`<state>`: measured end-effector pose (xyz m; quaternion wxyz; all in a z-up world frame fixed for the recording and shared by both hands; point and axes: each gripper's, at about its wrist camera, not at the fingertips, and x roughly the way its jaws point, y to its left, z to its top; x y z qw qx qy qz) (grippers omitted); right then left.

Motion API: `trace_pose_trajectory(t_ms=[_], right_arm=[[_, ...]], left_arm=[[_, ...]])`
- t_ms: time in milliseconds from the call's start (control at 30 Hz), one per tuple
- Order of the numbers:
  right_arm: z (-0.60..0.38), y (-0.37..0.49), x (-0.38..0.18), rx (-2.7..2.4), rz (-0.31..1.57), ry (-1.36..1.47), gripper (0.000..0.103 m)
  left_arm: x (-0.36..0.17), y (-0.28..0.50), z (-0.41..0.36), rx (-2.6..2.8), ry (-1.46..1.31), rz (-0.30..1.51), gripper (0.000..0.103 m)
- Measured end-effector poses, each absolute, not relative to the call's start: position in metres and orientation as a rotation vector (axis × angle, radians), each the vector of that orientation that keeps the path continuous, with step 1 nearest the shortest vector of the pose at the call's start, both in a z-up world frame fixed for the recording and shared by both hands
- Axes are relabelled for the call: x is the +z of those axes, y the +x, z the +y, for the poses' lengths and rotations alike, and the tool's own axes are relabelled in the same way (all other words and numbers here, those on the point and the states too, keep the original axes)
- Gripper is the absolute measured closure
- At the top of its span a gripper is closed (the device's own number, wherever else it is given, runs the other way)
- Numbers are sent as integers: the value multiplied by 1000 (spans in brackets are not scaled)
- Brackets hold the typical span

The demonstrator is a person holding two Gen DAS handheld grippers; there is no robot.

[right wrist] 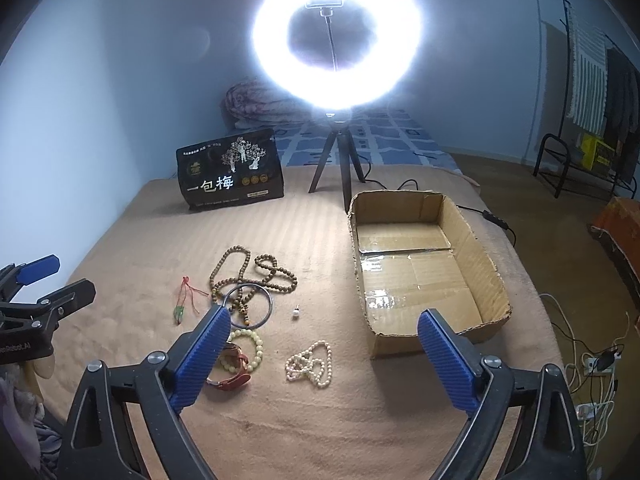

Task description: Organize jewelry

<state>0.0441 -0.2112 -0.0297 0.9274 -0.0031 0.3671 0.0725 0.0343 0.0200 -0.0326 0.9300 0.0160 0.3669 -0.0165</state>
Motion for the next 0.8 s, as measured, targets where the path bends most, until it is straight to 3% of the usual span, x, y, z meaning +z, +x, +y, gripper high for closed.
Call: trace_pose_trajectory(t_ms=[200, 533, 800], right_arm=[[-208, 47, -40, 184, 788, -9, 16], [-195, 52, -85, 292, 942, -38, 41], [-183, 61, -117, 345, 1061, -69, 51]], left_arm=[[-39, 36, 21, -40, 34, 766, 9], [-71, 53, 26, -126, -69, 910, 37], [-115, 69, 18, -193, -157, 1065, 51]])
